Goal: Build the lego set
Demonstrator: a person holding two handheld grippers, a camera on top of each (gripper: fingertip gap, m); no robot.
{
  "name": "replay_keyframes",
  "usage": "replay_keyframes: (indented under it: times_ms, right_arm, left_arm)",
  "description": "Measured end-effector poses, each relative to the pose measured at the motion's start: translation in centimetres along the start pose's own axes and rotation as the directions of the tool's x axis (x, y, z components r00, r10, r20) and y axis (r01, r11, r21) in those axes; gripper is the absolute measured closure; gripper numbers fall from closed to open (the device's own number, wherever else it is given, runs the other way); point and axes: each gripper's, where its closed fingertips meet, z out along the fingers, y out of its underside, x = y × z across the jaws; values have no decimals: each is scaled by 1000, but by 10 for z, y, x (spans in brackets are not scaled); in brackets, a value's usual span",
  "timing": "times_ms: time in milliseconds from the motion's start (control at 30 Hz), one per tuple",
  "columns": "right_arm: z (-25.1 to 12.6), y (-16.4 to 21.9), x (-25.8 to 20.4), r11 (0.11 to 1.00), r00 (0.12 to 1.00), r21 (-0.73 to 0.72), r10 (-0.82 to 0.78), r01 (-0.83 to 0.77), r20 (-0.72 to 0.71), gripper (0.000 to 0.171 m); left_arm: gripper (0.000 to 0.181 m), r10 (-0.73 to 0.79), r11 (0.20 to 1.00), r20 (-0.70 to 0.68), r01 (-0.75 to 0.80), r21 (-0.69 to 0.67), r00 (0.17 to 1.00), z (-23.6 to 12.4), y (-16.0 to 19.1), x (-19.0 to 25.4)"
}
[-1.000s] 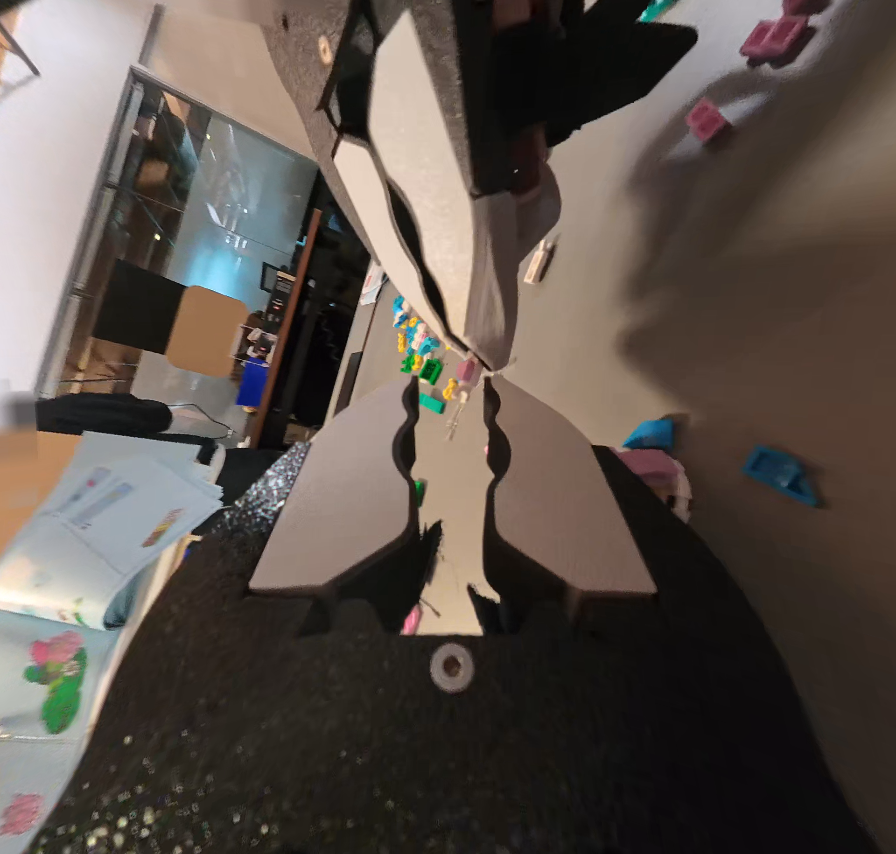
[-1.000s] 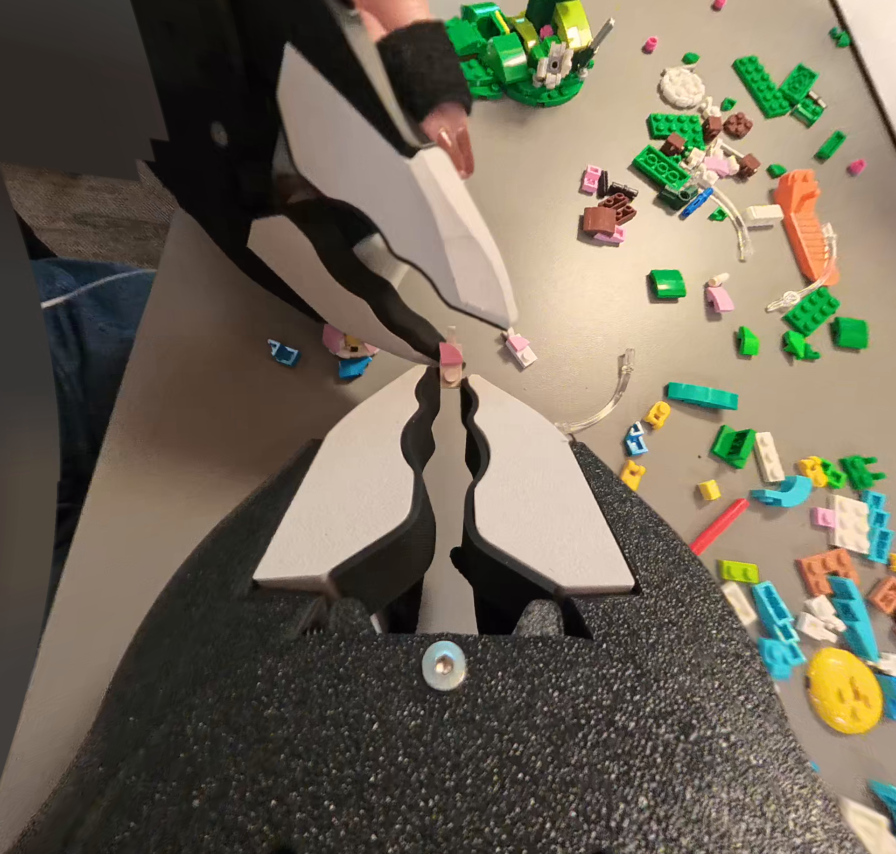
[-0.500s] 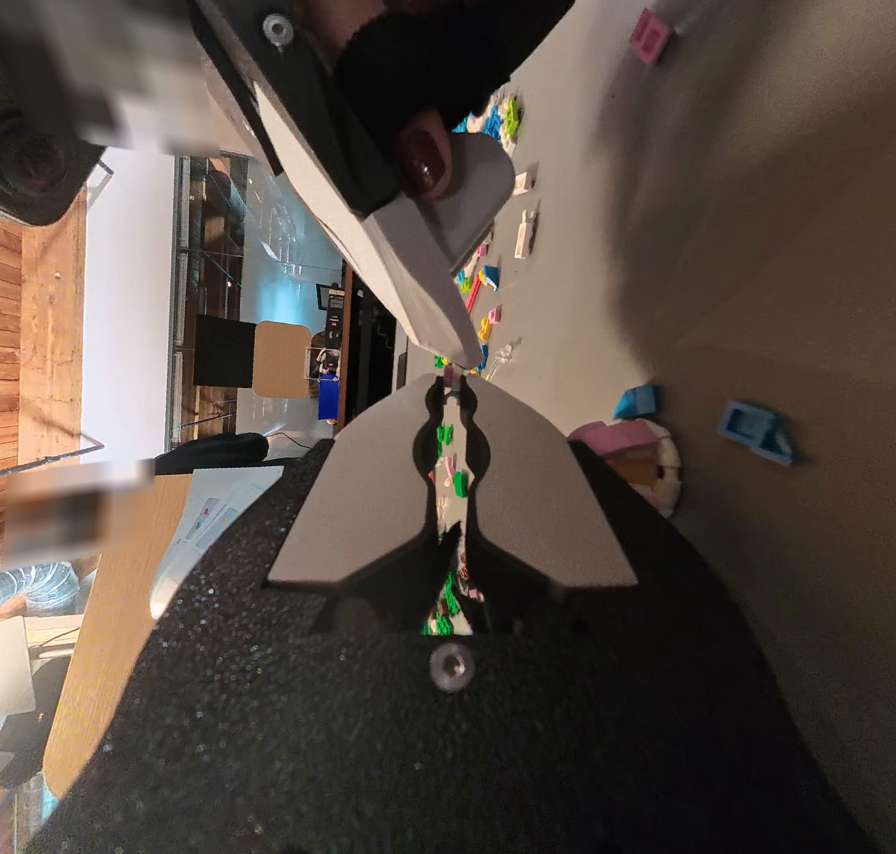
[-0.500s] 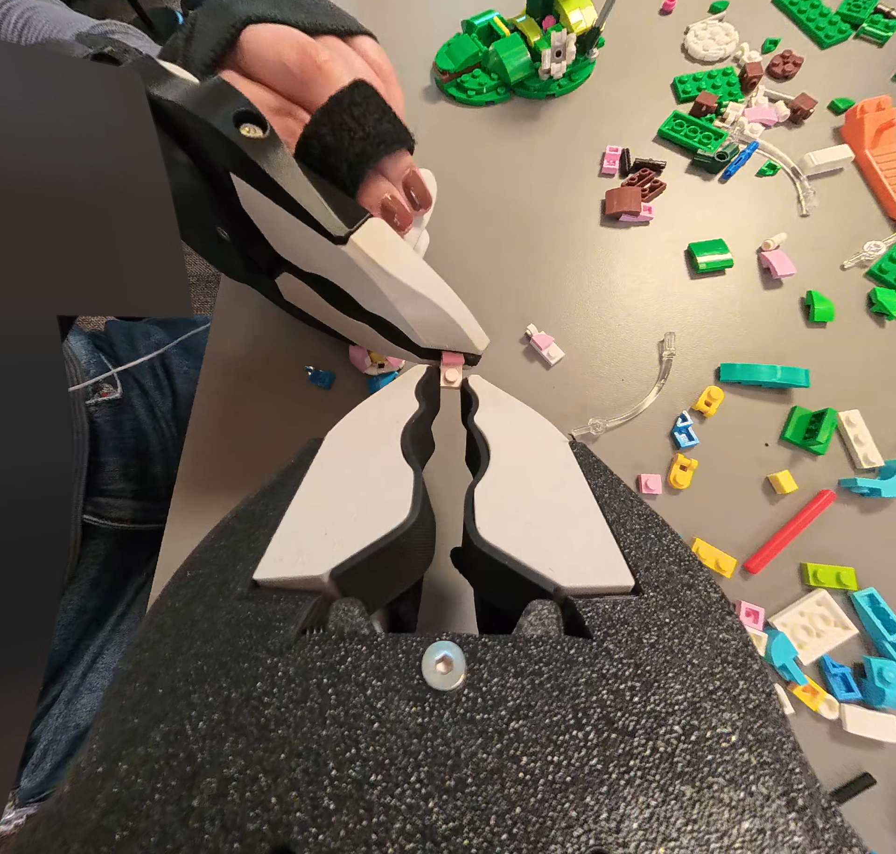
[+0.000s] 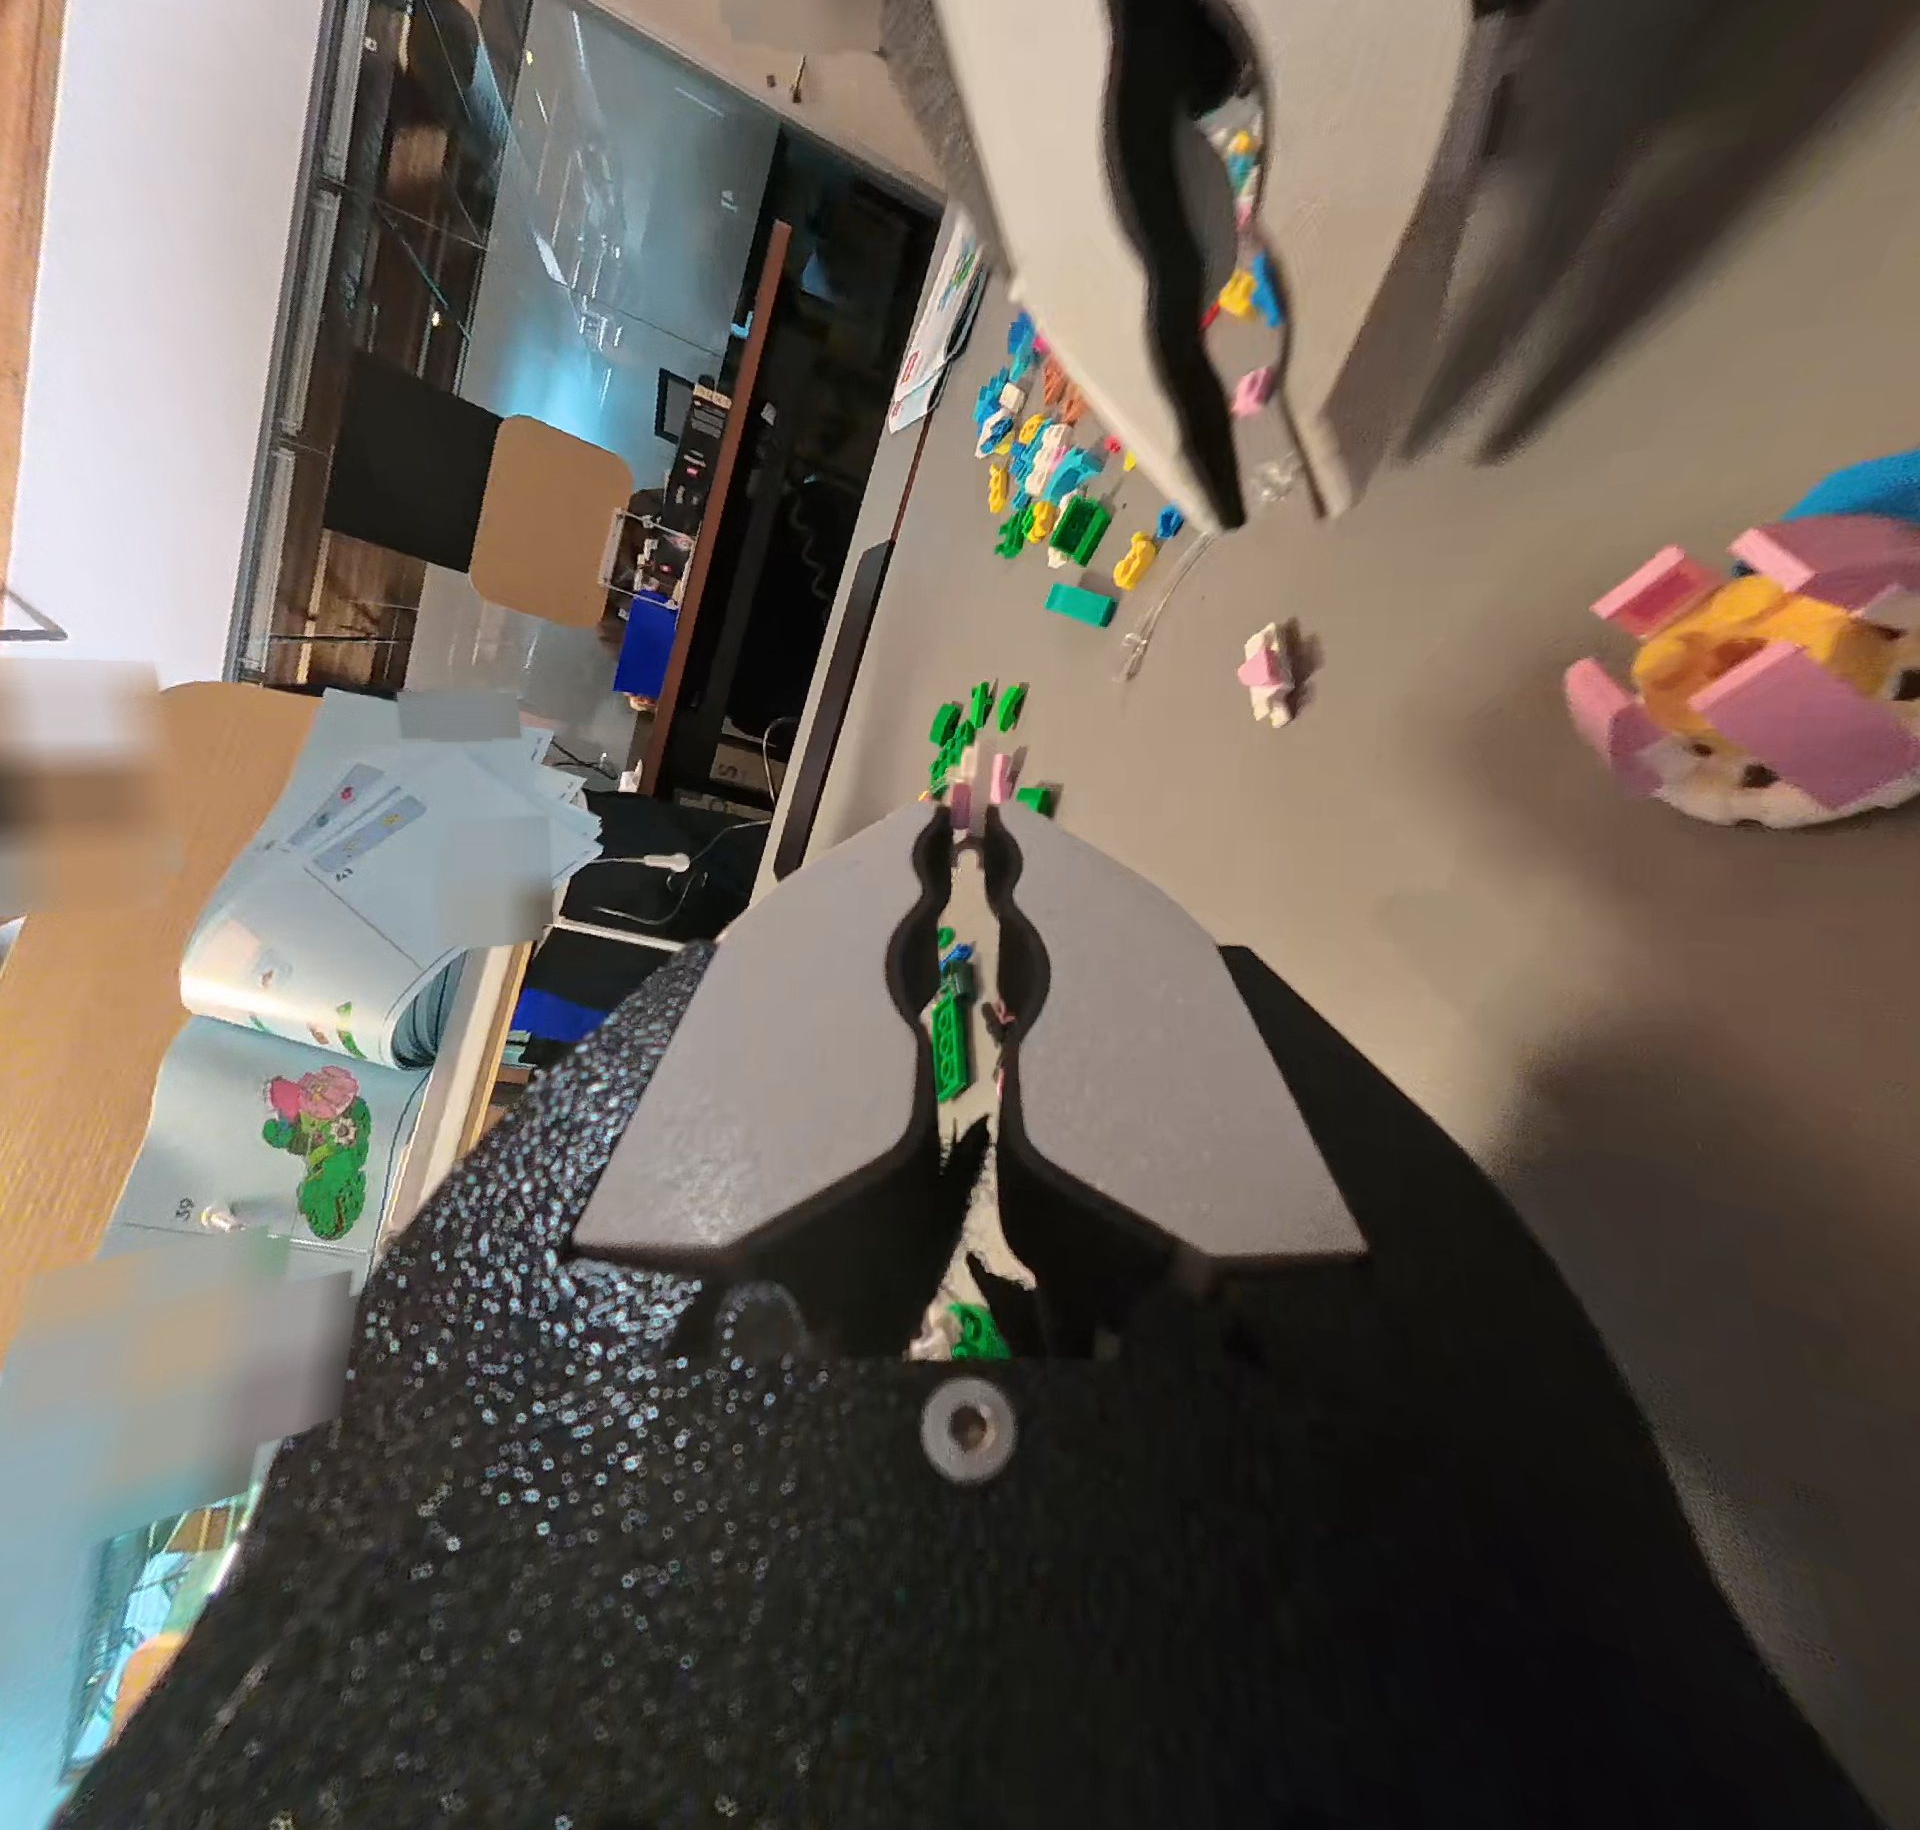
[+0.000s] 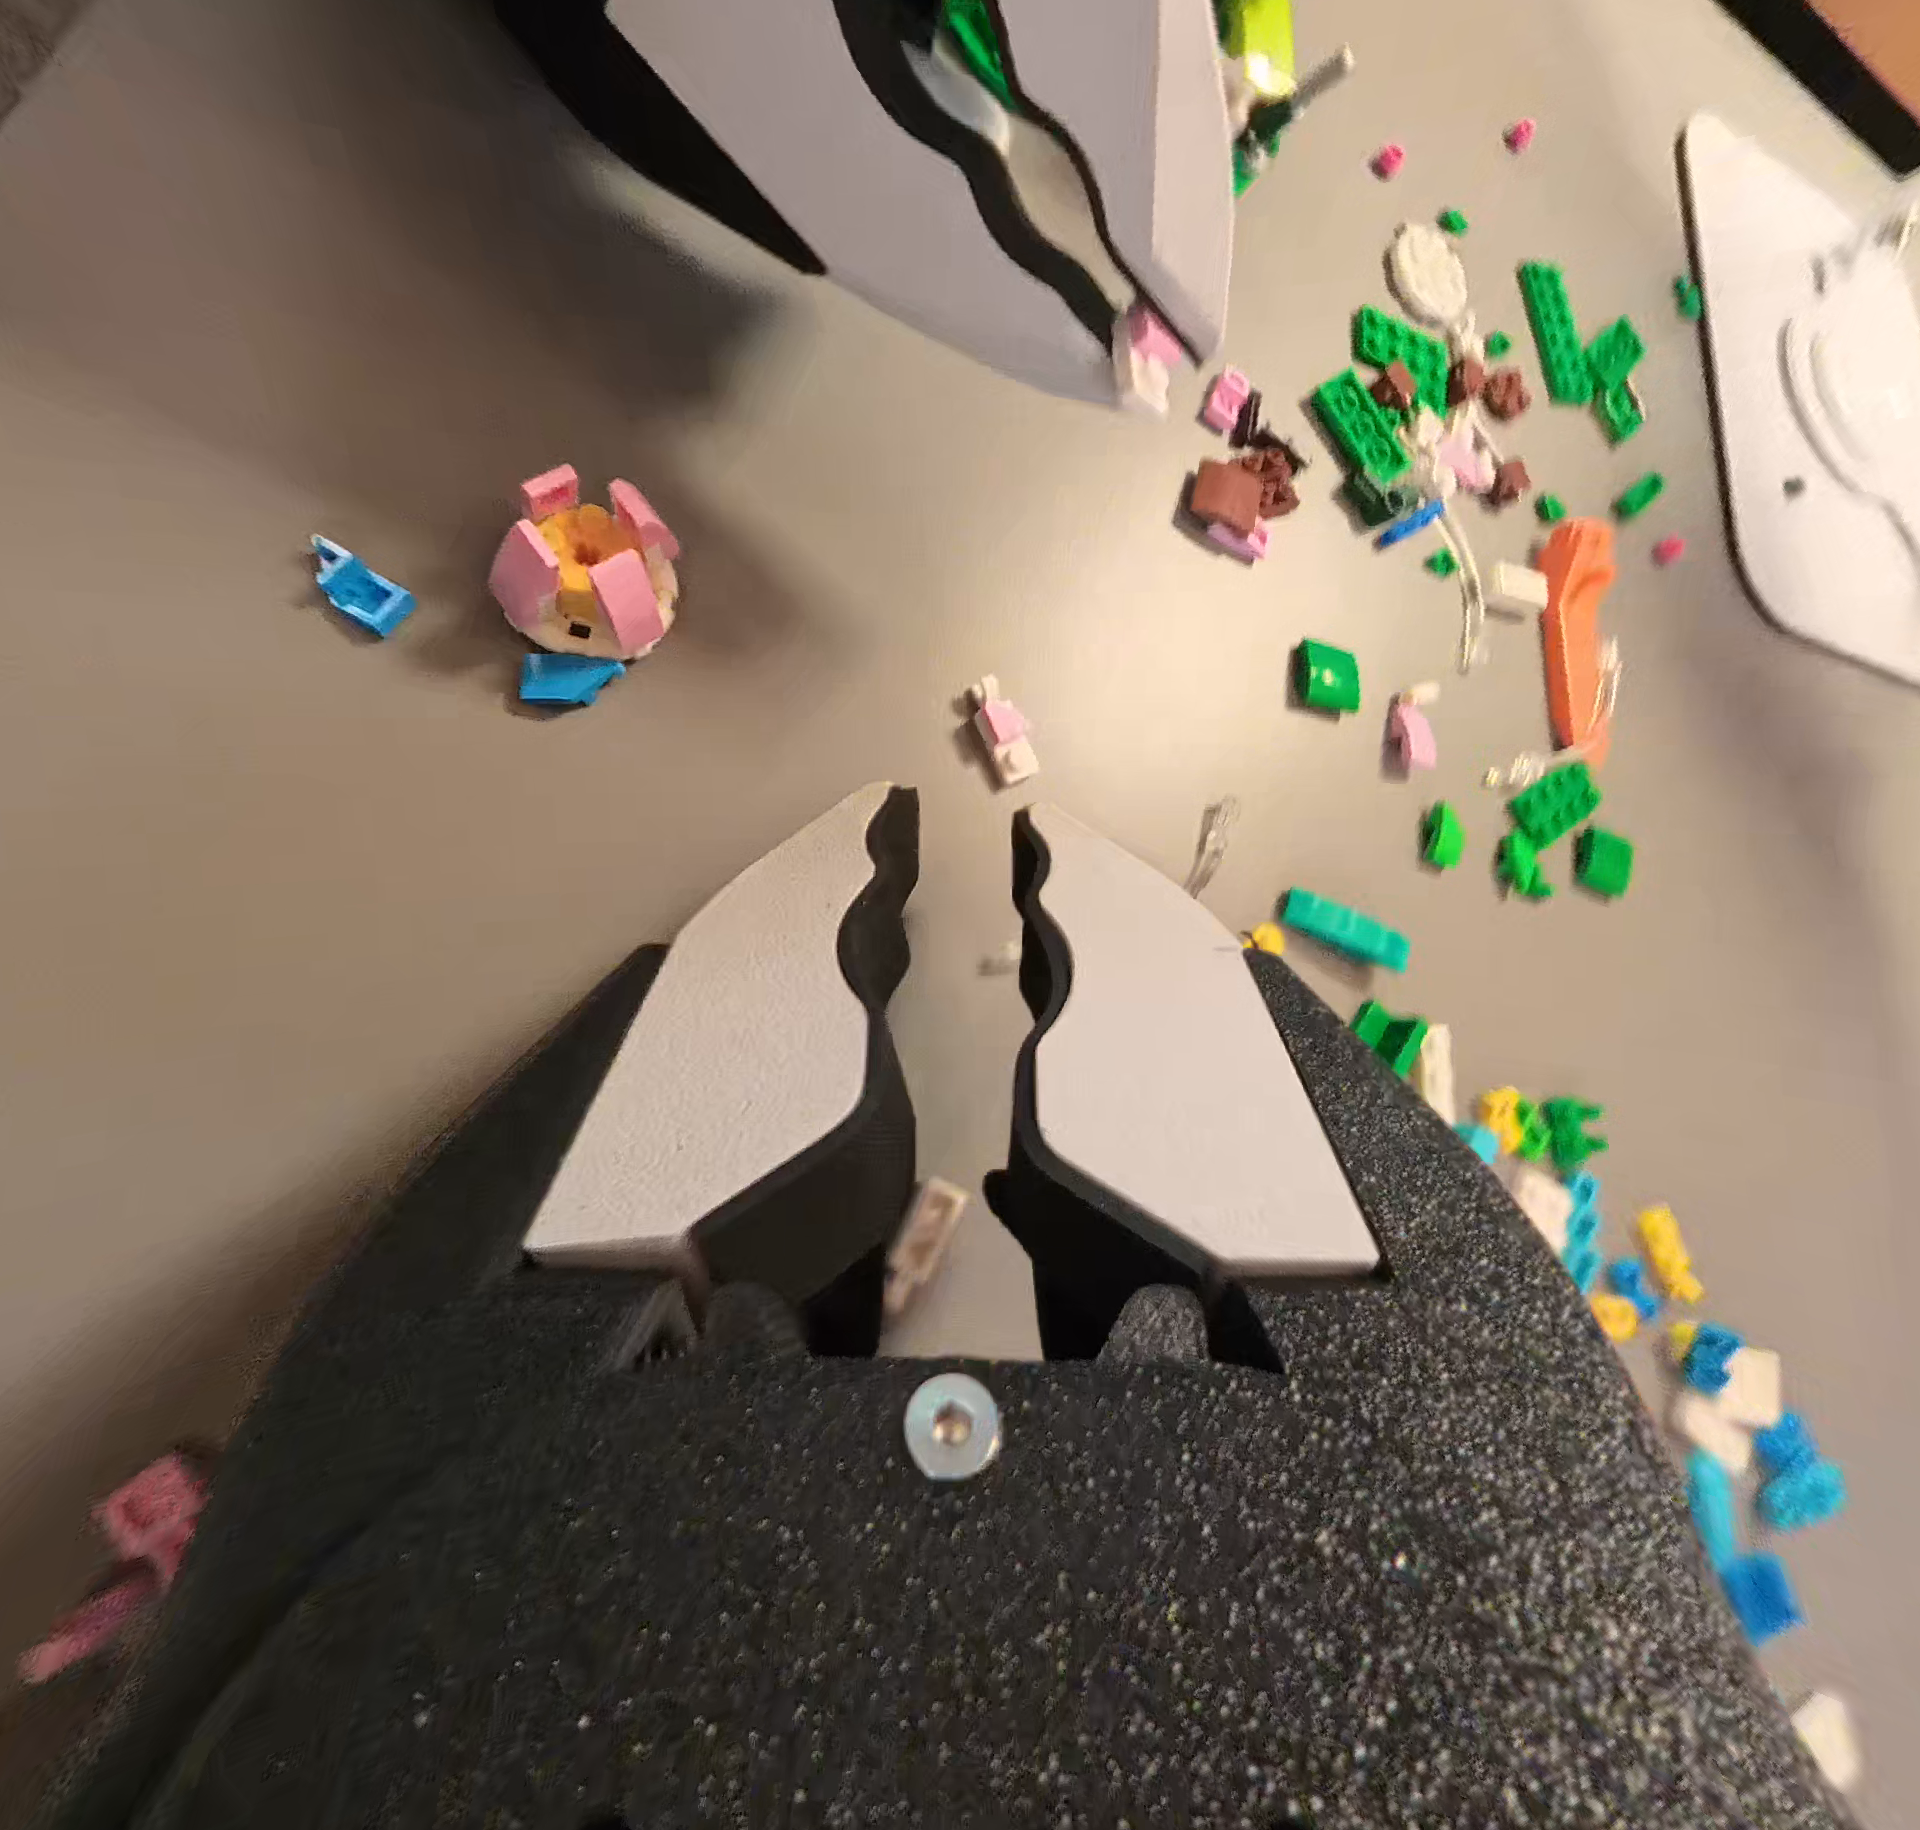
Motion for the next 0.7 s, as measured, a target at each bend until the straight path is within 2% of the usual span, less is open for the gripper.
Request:
replay_keyframes:
  times_ms: [67, 200, 367, 400, 500, 700]
  right_arm:
    - [6, -2, 2, 1000, 997, -8, -21, 22, 77, 154]
    - [7, -8, -7, 999, 955, -8, 49, -49, 294, 154]
    - [-4, -8, -25, 997, 897, 7, 63, -73, 438, 155]
    - [-4, -5, -25, 998, 898, -5, 64, -69, 434, 155]
    - [-7, 10, -2, 997, 949, -66, 66, -48, 310, 155]
    - [-14, 25, 55, 978, 979, -71, 198, -194, 52, 155]
  left_arm:
    - [176, 30, 1000, -9, -30, -9, 1000, 1, 0, 4]
    - [176, 37, 999, -6, -37, -11, 999, 2, 1, 4]
    - [176, -25, 1000, 31, 25, -7, 999, 1, 4, -5]
    - [176, -37, 999, 47, 37, -6, 998, 0, 4, -8]
    - [176, -79, 997, 83, 80, -6, 993, -2, 6, -16]
    - [176, -78, 997, -10, 78, 11, 997, 1, -1, -1]
